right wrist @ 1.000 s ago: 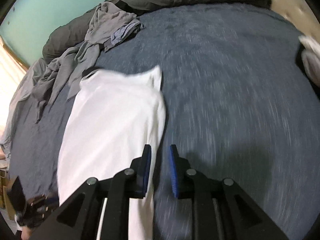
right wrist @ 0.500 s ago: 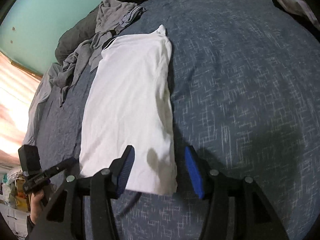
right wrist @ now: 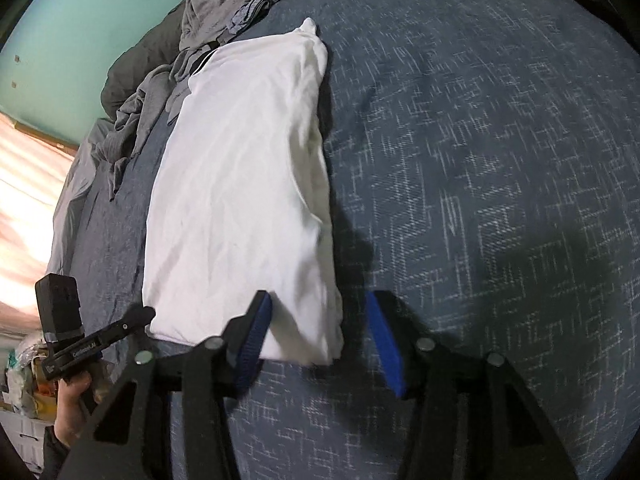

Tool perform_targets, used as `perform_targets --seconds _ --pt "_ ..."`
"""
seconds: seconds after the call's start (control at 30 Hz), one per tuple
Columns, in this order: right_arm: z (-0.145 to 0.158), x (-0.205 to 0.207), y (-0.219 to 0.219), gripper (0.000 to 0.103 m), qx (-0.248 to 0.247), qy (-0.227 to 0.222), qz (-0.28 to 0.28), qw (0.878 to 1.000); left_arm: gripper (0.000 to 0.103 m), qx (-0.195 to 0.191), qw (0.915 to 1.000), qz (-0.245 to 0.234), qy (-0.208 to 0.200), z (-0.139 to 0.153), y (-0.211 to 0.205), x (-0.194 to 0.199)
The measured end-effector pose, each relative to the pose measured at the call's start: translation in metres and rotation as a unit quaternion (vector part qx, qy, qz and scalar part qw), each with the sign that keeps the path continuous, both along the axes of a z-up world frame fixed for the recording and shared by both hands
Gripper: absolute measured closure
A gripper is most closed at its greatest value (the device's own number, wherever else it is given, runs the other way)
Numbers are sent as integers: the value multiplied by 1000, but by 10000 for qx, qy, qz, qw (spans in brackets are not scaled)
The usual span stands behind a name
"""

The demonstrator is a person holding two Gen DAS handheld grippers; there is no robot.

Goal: Fold clothes
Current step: 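Grasp the hem end of the strip with both grippers, then lift the hem end with both grippers and fold it toward the collar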

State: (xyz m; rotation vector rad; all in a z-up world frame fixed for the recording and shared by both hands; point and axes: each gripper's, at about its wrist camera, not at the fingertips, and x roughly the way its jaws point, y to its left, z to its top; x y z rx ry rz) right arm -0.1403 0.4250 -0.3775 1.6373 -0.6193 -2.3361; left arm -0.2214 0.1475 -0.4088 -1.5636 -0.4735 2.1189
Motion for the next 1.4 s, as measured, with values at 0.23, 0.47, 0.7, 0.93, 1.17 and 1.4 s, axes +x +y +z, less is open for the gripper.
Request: perform_targets --seconds 0.23,0.47,0.7,0.93,1.17,1.4 --pt "0 -8 1 57 -220 28 29 9997 72 70 9998 150 -72 3 1 -7" --pt "-8 -14 -21 56 -192 -99 384 9990 58 111 9999 30 -56 -10 16 -12" --pt "-11 -14 -25 60 -303 -52 539 9981 70 325 9994 -14 -95 -11 22 -7" --pt "-14 -13 -21 70 -413 -42 545 9977 87 514 9984 -28 -245 -15 25 -7" --pt "-10 -10 -24 89 -293 27 604 9977 94 587 9980 -13 -223 -7 27 -6" --pt "22 -9 -26 93 -378 448 749 9955 95 565 9983 -45 150 39 24 -10"
